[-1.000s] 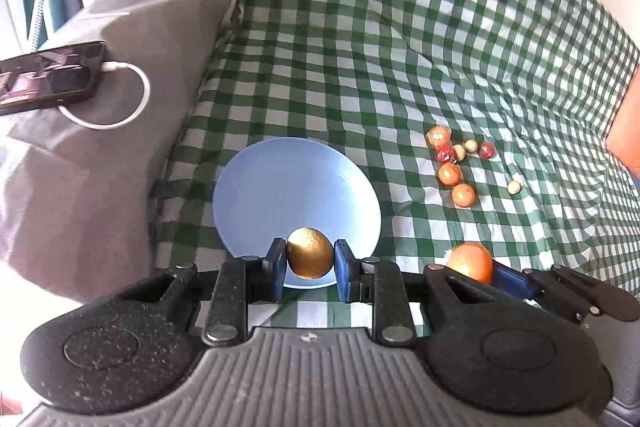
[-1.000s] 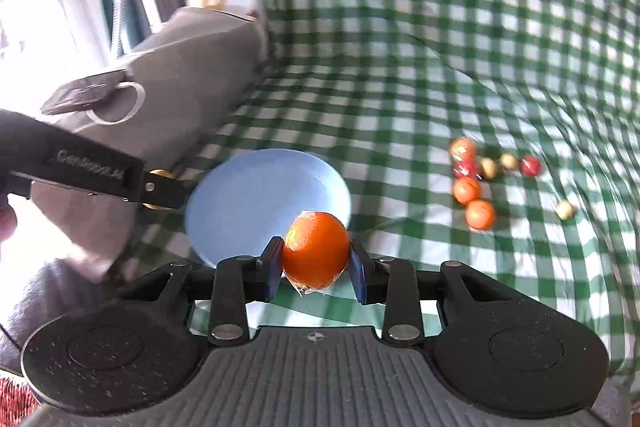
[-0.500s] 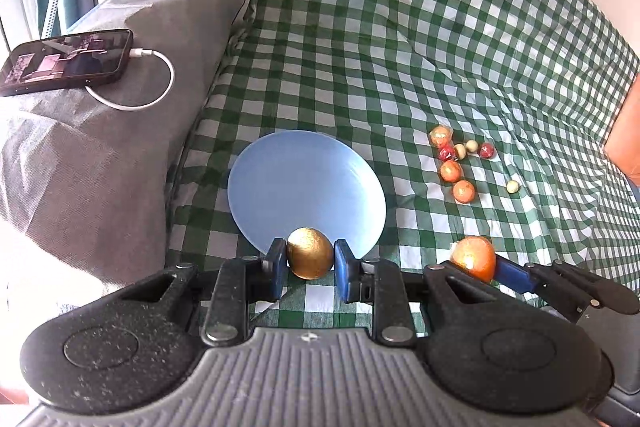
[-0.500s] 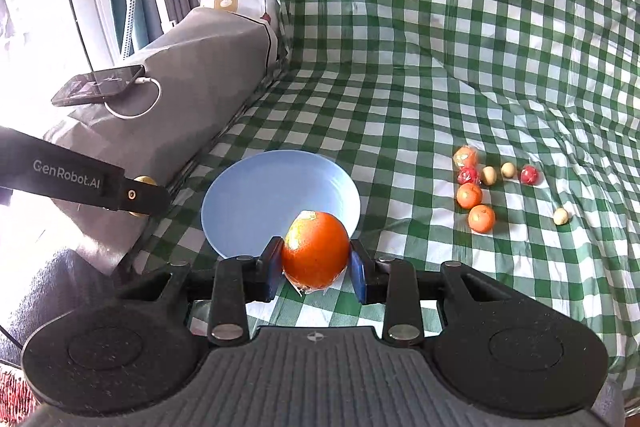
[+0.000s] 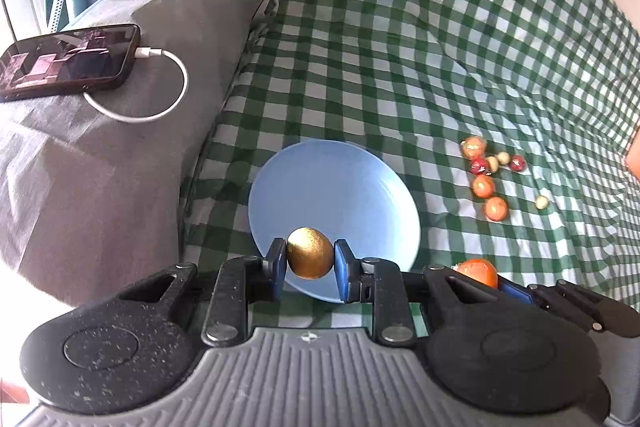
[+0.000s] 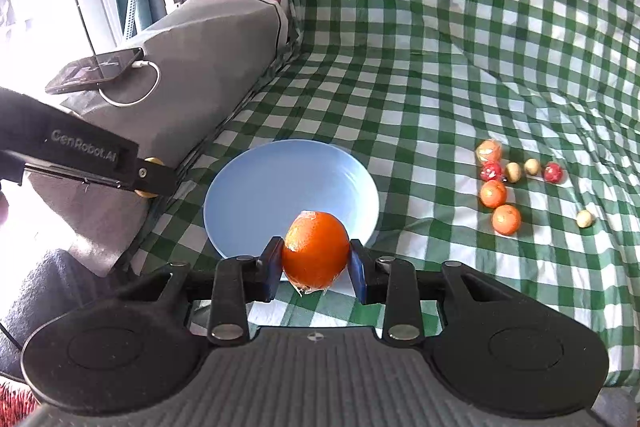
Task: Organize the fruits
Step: 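Carry the yellow fruit and orange over the blue plate with both tools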
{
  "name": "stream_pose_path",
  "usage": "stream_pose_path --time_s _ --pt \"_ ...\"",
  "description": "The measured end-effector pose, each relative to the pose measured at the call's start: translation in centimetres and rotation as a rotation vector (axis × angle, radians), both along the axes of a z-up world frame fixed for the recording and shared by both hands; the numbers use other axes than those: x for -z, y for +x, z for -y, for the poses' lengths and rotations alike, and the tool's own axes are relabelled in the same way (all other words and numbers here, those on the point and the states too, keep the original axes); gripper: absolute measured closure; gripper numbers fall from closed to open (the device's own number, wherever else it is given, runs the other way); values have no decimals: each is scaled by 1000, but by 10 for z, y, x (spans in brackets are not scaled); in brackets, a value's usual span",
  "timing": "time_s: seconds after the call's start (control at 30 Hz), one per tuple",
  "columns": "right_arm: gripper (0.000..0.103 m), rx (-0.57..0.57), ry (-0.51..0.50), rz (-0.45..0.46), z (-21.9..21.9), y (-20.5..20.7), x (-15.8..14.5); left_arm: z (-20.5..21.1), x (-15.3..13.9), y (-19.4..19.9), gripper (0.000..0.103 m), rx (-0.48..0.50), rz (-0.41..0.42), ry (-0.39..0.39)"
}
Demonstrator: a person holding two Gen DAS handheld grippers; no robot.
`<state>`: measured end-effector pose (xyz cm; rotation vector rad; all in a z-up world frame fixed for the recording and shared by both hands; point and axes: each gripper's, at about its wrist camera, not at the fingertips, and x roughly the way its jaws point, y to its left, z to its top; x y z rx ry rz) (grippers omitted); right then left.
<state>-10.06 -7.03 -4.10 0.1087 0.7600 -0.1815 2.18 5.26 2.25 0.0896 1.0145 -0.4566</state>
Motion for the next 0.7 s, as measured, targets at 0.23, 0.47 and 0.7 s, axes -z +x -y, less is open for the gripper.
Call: stream_pose_path --time_s 0.23,0.47,0.7 --pt "67 -13 6 -36 6 30 18 17 27 27 75 8 -16 42" --pt "67 -29 -2 -85 14 57 43 30 58 47 75 18 -47 92" --pt "67 -35 -8 -138 20 77 67 38 88 63 75 23 -77 153"
